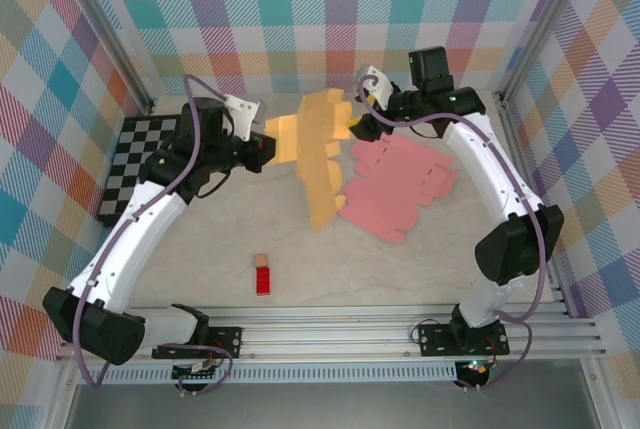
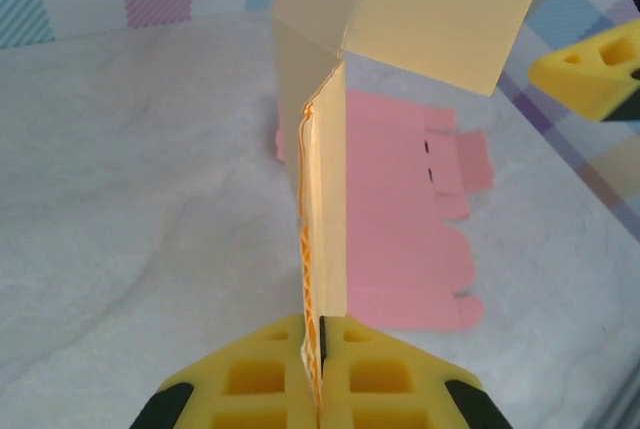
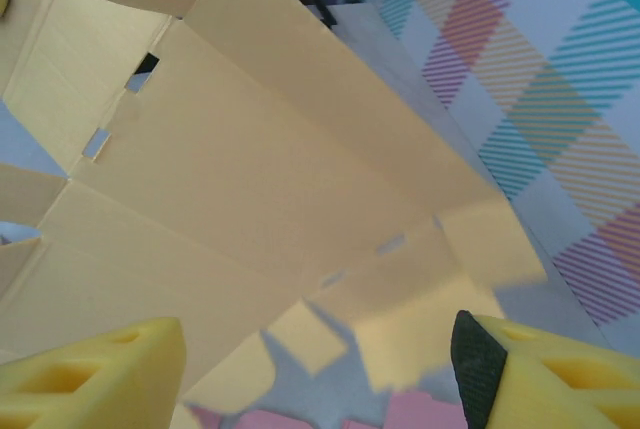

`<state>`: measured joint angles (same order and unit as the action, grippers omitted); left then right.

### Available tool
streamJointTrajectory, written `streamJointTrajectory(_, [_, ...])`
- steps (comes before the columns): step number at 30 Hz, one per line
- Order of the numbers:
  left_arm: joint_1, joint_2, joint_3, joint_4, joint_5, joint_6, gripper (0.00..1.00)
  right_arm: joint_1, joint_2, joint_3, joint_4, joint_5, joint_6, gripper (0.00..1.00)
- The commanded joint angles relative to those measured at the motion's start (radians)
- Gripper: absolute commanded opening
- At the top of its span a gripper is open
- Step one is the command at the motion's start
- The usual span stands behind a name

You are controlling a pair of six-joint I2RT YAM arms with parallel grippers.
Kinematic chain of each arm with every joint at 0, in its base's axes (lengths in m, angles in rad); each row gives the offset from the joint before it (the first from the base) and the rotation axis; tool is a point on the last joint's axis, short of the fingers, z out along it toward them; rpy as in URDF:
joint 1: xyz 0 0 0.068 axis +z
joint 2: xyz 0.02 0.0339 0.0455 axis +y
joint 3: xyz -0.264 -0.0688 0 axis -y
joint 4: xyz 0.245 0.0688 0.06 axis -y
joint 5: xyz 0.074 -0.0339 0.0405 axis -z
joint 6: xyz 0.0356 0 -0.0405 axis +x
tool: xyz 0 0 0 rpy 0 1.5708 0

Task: Fold the paper box

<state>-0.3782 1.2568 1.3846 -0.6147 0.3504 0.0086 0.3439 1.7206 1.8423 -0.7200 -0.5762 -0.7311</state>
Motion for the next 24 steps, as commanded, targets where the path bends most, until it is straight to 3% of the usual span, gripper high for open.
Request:
streamJointTrajectory(1, [-0.008, -0.082, 0.024, -0.1, 0.123, 0.098, 0.0, 0.001, -0.023, 0.041, -0.061, -0.111, -0.158, 0.72])
streamJointTrajectory(4, [-0.017, -0.118, -0.001, -0.135, 0.179, 0.127, 0.0, 0.003, -0.029, 0.044, -0.094, -0.136, -0.21, 0.72])
streamJointTrajectory(16, [-0.057, -0.195, -0.056, -0.1, 0.22, 0.174, 0.0, 0.012, 0.011, 0.122, -0.256, -0.174, -0.296, 0.7])
streamJointTrajectory(24, [-0.081, -0.187, -0.051, -0.115, 0.208, 0.191, 0.0, 0.03, 0.013, 0.138, -0.264, -0.105, -0.318, 0.69])
